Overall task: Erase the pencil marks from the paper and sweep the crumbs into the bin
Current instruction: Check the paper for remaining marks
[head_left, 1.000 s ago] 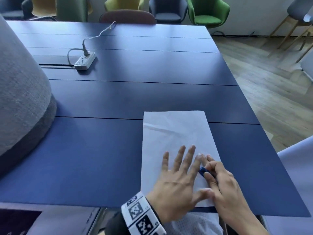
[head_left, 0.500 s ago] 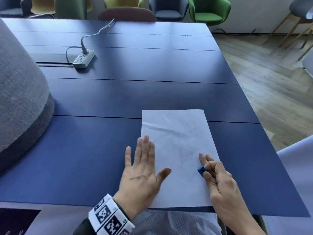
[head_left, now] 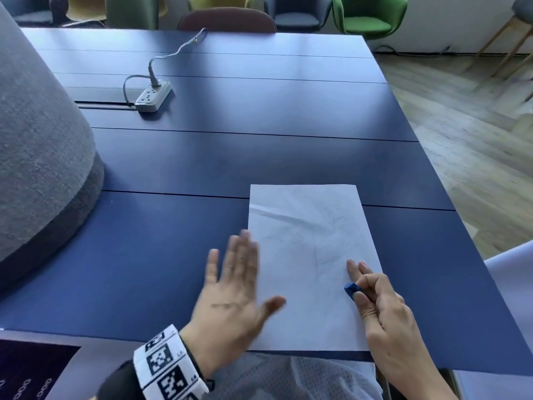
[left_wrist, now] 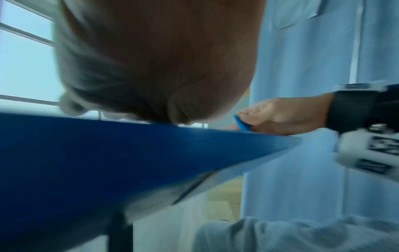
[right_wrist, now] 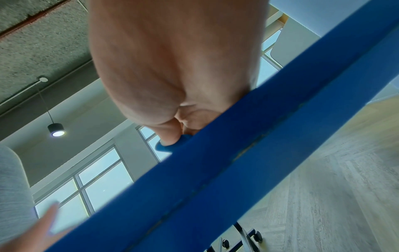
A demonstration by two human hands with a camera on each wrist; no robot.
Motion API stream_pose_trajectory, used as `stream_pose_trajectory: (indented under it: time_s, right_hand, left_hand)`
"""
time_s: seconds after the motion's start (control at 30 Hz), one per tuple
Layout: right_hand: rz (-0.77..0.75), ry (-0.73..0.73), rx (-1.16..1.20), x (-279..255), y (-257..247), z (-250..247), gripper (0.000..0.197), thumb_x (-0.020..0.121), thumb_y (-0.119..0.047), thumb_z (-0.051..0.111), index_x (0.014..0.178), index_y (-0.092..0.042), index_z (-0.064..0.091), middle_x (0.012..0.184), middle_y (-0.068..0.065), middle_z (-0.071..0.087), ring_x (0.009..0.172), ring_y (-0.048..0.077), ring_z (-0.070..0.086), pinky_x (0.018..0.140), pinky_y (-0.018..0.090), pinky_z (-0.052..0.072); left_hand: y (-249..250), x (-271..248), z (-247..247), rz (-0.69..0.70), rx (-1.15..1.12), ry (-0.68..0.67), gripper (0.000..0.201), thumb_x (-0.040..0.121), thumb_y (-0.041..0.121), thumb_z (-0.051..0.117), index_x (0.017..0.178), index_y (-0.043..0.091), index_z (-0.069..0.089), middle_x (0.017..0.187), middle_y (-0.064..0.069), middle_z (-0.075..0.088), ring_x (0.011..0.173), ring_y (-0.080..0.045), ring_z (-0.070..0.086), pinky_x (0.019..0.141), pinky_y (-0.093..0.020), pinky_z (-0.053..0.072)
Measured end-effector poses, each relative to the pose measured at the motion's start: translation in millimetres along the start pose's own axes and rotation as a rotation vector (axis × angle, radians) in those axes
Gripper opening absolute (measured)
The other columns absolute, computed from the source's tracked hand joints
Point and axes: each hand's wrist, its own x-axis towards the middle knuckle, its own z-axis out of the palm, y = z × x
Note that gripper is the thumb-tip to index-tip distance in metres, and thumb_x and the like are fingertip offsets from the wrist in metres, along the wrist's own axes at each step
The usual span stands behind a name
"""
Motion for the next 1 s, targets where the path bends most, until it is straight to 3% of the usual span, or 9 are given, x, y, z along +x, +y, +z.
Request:
stream_pose_trajectory:
  time_s: [0.1, 0.2, 0.27, 0.37, 0.5, 0.63, 0.8, 0.9, 1.0]
  right_hand:
    - [-0.003, -0.009, -0.033, -0.7, 3.3, -0.4, 0.035, 0.094, -0.011, 0.05, 0.083, -0.044, 0.042, 0.129, -0.026, 0.052, 0.126, -0.025, 0.027, 0.09, -0.008, 0.022]
    - [0.002, -0.014, -0.039, -0.4, 6.1, 0.3, 0.034, 0.095, -0.013, 0.049, 0.083, -0.044, 0.042, 0.13, -0.026, 0.053, 0.13, -0.019, 0.029, 0.093, -0.005, 0.024]
    - [0.0, -0.001, -0.048, -1.4, 6.9, 1.3, 0.027, 0.095, -0.019, 0.048, 0.083, -0.043, 0.042, 0.129, -0.029, 0.052, 0.132, -0.016, 0.029, 0.096, 0.001, 0.027]
    - [0.003, 0.023, -0.046, -1.8, 3.9, 1.7, 0.004, 0.087, -0.04, 0.041, 0.083, -0.04, 0.043, 0.127, -0.035, 0.049, 0.13, -0.019, 0.029, 0.095, 0.001, 0.026]
    - [0.015, 0.017, -0.038, -1.9, 3.3, 1.5, 0.009, 0.09, -0.036, 0.043, 0.082, -0.04, 0.042, 0.125, -0.036, 0.049, 0.13, -0.02, 0.029, 0.093, -0.002, 0.026]
    - [0.039, -0.006, 0.009, -0.4, 6.5, -1.1, 0.02, 0.095, -0.014, 0.05, 0.084, -0.03, 0.048, 0.124, -0.032, 0.053, 0.13, -0.019, 0.03, 0.09, -0.005, 0.027]
    - [0.033, 0.015, 0.023, 0.9, 9.8, 0.0, 0.017, 0.095, -0.011, 0.051, 0.085, -0.024, 0.049, 0.122, -0.03, 0.057, 0.129, -0.019, 0.032, 0.09, -0.004, 0.026]
    - [0.03, 0.019, 0.048, 0.4, 12.1, 1.3, 0.019, 0.095, -0.012, 0.05, 0.084, -0.028, 0.047, 0.124, -0.028, 0.058, 0.131, -0.016, 0.033, 0.098, 0.006, 0.028]
    - [0.046, 0.01, 0.067, -0.5, 14.3, 1.3, 0.019, 0.096, -0.018, 0.049, 0.085, -0.032, 0.045, 0.126, -0.03, 0.055, 0.132, -0.015, 0.031, 0.104, 0.021, 0.032]
  left_hand:
    - [17.1, -13.4, -5.5, 0.3, 0.018, -0.063, 0.079, 0.097, 0.068, 0.016, 0.154, 0.015, 0.025, 0.161, -0.008, 0.022, 0.146, -0.025, 0.024, 0.107, -0.051, 0.018]
    - [-7.0, -9.9, -11.1, 0.11, 0.054, -0.172, 0.081, 0.098, 0.067, 0.015, 0.151, 0.008, 0.03, 0.158, -0.01, 0.027, 0.146, -0.018, 0.017, 0.107, -0.049, 0.018]
    - [-25.8, 0.7, -25.2, -0.078, 0.063, -0.258, 0.099, 0.087, 0.076, -0.01, 0.153, 0.004, 0.0, 0.162, -0.012, -0.006, 0.148, -0.016, -0.015, 0.114, -0.049, -0.002]
    - [-32.5, 15.6, -43.7, -0.1, 0.062, -0.356, 0.106, 0.057, 0.079, -0.038, 0.138, 0.011, -0.04, 0.143, -0.002, -0.051, 0.132, -0.015, -0.048, 0.112, -0.047, -0.024]
    - [-2.4, 54.3, -63.9, 0.122, 0.068, -0.34, 0.107, 0.063, 0.081, -0.025, 0.145, 0.013, -0.034, 0.149, -0.001, -0.045, 0.135, -0.013, -0.044, 0.115, -0.046, -0.022]
    - [22.8, 108.3, -64.9, 0.117, 0.009, -0.369, 0.101, 0.077, 0.079, -0.004, 0.151, 0.013, -0.022, 0.156, 0.001, -0.032, 0.142, -0.012, -0.031, 0.117, -0.046, -0.017]
    - [56.0, 124.7, -46.6, 0.322, 0.023, -0.397, 0.085, 0.091, 0.071, 0.009, 0.152, 0.019, -0.02, 0.157, 0.003, -0.03, 0.143, -0.011, -0.03, 0.117, -0.047, -0.015]
    - [44.3, 112.1, -35.9, 0.251, -0.008, -0.427, 0.086, 0.089, 0.073, 0.006, 0.151, 0.022, -0.024, 0.154, 0.004, -0.036, 0.142, -0.012, -0.032, 0.117, -0.048, -0.016]
    - [7.8, 99.7, -39.7, 0.009, -0.058, -0.452, 0.1, 0.074, 0.082, -0.009, 0.147, 0.017, -0.029, 0.151, 0.003, -0.041, 0.139, -0.011, -0.036, 0.115, -0.049, -0.021]
